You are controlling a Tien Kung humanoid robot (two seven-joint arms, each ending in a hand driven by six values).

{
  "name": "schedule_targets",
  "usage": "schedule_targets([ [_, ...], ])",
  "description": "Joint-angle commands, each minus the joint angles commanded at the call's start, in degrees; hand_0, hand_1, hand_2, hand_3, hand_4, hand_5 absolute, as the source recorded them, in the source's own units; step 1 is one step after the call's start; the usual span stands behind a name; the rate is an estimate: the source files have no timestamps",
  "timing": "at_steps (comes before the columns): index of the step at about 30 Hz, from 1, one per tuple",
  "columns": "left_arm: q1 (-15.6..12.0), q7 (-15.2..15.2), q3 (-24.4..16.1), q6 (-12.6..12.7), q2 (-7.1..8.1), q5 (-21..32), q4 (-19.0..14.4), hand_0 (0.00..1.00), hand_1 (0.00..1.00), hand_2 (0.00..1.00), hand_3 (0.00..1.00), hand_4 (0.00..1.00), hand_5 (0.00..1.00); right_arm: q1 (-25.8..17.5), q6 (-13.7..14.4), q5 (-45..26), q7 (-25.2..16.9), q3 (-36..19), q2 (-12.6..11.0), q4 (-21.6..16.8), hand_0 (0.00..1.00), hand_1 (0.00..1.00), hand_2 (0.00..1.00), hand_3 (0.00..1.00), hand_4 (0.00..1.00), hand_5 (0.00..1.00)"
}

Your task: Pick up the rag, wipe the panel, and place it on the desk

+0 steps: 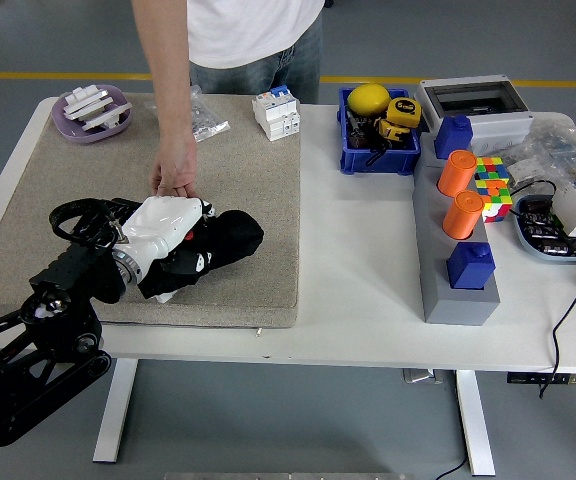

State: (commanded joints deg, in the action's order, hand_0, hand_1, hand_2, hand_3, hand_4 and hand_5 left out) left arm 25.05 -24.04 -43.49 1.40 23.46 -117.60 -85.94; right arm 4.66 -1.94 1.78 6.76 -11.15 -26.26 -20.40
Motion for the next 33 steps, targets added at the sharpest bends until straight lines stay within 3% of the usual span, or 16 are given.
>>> schedule_targets([
  [17, -0.5, -0.5, -4.2, 0.2, 2.21, 0.5, 4.0, 0.223, 0.143, 0.544, 0.445, 0.099, 0.002, 0.2, 0.0, 1.5, 0.1, -0.7, -0.1, -0.4, 0.751, 0.683, 0.691, 0.674, 0.998, 0.551],
  [33, -1.8, 0.1, -8.6, 0.0, 4.7, -0.1, 10.4, 0.223, 0.144, 0.542, 0.446, 0.101, 0.002, 0.1, -0.1, 3.4, 0.1, -2.0, -0.2, -0.8, 0.752, 0.683, 0.692, 0.674, 0.998, 0.554],
])
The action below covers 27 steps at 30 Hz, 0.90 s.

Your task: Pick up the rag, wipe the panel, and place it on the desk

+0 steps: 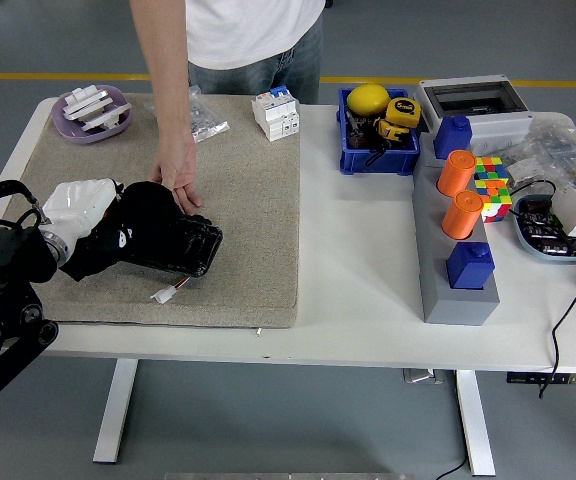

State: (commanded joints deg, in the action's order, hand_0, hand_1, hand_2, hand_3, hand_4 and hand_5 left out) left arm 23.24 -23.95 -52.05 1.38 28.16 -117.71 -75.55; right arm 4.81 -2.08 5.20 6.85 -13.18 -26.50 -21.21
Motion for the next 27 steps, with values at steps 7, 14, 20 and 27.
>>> schedule_targets([
  [7, -0.4, -0.2, -3.1, -0.1, 0.82, -0.1, 2.1, 0.222, 0.144, 0.54, 0.446, 0.111, 0.002, -0.1, -0.1, 0.0, 0.0, 0.0, 0.0, 0.0, 0.756, 0.683, 0.691, 0.678, 0.998, 0.555],
  [14, -0.7, -0.3, -4.6, 0.1, 1.19, -1.0, 4.2, 0.22, 0.144, 0.538, 0.447, 0.114, 0.002, 0.0, -0.3, -0.3, 0.0, 0.2, 0.1, 0.1, 0.755, 0.683, 0.692, 0.68, 0.998, 0.56],
  [20, -0.7, -0.3, -5.3, 0.3, 1.2, -1.4, 5.6, 0.22, 0.146, 0.539, 0.449, 0.117, 0.002, -0.1, -0.7, -0.5, 0.0, 0.1, 0.1, 0.1, 0.753, 0.683, 0.692, 0.682, 0.998, 0.562],
  [27, -0.2, -0.1, -5.0, 0.4, 1.16, -1.2, 6.7, 0.219, 0.146, 0.538, 0.448, 0.119, 0.002, 0.0, -0.7, -0.4, 0.0, -0.1, 0.1, 0.1, 0.752, 0.683, 0.692, 0.686, 0.998, 0.563],
])
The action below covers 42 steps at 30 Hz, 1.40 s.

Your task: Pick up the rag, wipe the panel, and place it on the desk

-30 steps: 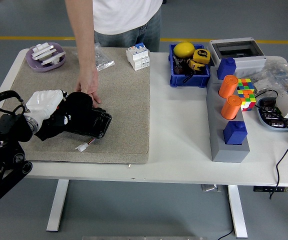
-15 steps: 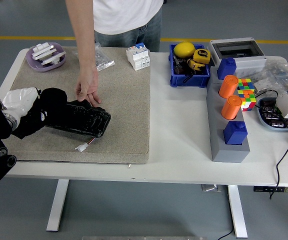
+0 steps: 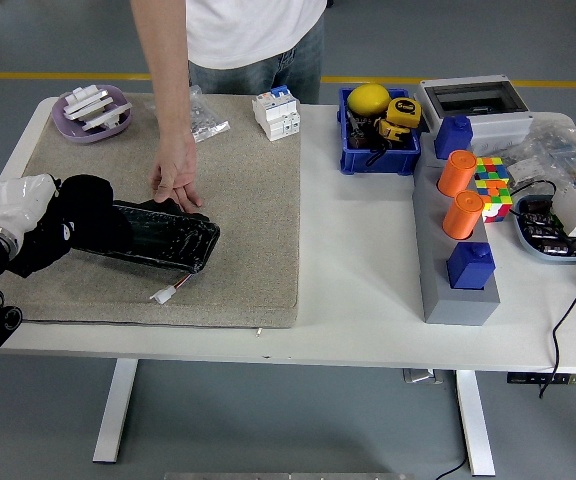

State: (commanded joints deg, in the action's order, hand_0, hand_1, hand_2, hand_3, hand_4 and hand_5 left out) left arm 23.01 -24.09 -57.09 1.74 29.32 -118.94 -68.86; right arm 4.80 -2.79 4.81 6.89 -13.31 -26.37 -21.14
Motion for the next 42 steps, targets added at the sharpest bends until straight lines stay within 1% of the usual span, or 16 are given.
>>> schedule_targets([
  [5, 0.2, -0.2, 0.5, -0.2, -0.01, -0.3, -0.7, 0.219, 0.146, 0.536, 0.447, 0.12, 0.002, 0.0, 0.0, 0.0, 0.0, 0.1, 0.0, 0.0, 0.752, 0.683, 0.692, 0.688, 0.998, 0.569],
  [12, 0.5, -1.1, 2.4, -0.5, -0.4, -0.7, -4.6, 0.219, 0.146, 0.535, 0.447, 0.122, 0.002, 0.0, 0.0, -0.1, 0.0, 0.2, -0.1, 0.0, 0.753, 0.683, 0.693, 0.691, 0.998, 0.573],
  [18, 0.5, -2.3, 5.6, 0.5, -1.85, -0.3, -6.7, 0.22, 0.147, 0.536, 0.451, 0.133, 0.002, 0.2, 0.0, -0.4, -0.1, 0.2, 0.0, 0.1, 0.754, 0.683, 0.693, 0.695, 0.998, 0.58],
  [29, 1.8, -2.9, 12.5, 0.5, -3.27, 1.4, -10.2, 0.221, 0.148, 0.535, 0.456, 0.145, 0.002, 0.0, -0.3, -0.5, 0.0, 0.7, 0.0, 0.4, 0.753, 0.684, 0.693, 0.7, 0.998, 0.585],
  [38, 2.7, -3.9, 15.9, 0.0, -4.83, 1.8, -13.4, 0.221, 0.148, 0.535, 0.458, 0.149, 0.002, 0.1, -0.2, -0.5, 0.0, 0.8, 0.0, 0.3, 0.753, 0.683, 0.693, 0.703, 0.998, 0.589],
  [42, 3.2, -4.6, 16.9, -0.3, -5.38, 2.1, -14.0, 0.221, 0.148, 0.534, 0.457, 0.151, 0.002, 0.1, -0.2, -0.7, 0.0, 1.0, -0.1, 0.3, 0.754, 0.683, 0.693, 0.705, 0.998, 0.592],
])
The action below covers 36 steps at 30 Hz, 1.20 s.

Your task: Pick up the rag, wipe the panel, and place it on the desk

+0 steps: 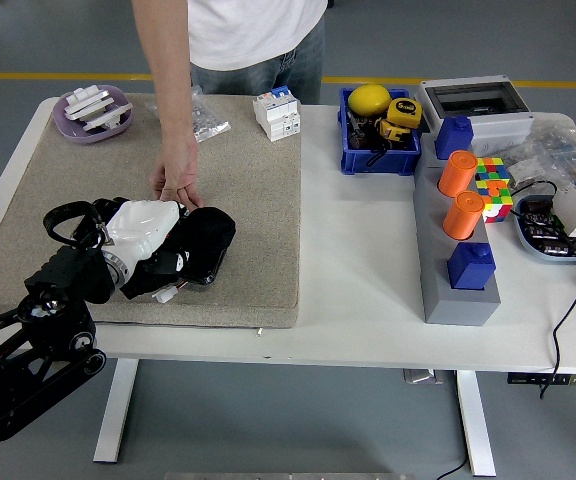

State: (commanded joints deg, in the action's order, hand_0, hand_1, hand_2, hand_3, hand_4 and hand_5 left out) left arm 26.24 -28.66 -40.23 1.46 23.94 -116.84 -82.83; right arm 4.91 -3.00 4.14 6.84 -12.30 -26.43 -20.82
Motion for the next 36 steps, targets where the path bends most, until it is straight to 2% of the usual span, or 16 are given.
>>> schedule_targets([
  [7, 0.4, -0.9, 1.3, -0.4, -1.04, 0.0, -1.5, 0.221, 0.149, 0.536, 0.463, 0.161, 0.002, -0.1, 0.0, -0.3, 0.0, 0.3, 0.0, 0.1, 0.753, 0.683, 0.693, 0.711, 0.998, 0.601],
  [16, 0.4, -1.4, 0.8, -0.6, -1.23, -0.1, -1.9, 0.221, 0.149, 0.536, 0.462, 0.163, 0.002, -0.1, 0.0, -0.3, 0.1, 0.4, 0.0, 0.0, 0.753, 0.682, 0.693, 0.716, 0.998, 0.609],
  [24, -0.4, -1.7, -0.9, -0.5, -0.51, -0.4, -0.4, 0.222, 0.149, 0.535, 0.465, 0.165, 0.002, -0.2, 0.1, -0.2, 0.1, 0.4, 0.0, 0.0, 0.753, 0.683, 0.693, 0.717, 0.998, 0.61],
  [30, -1.2, -2.5, -2.9, -1.4, 0.52, -1.0, 0.5, 0.221, 0.151, 0.535, 0.466, 0.169, 0.002, -0.1, 0.1, 0.7, 0.1, 0.6, 0.0, 0.0, 0.753, 0.677, 0.693, 0.718, 0.998, 0.611],
  [36, -2.0, -2.5, -5.6, -1.4, 1.56, -1.4, 3.1, 0.222, 0.155, 0.536, 0.473, 0.203, 0.002, -0.1, 0.1, 1.5, 0.2, 0.5, 0.0, 0.0, 0.753, 0.676, 0.693, 0.719, 0.998, 0.612],
])
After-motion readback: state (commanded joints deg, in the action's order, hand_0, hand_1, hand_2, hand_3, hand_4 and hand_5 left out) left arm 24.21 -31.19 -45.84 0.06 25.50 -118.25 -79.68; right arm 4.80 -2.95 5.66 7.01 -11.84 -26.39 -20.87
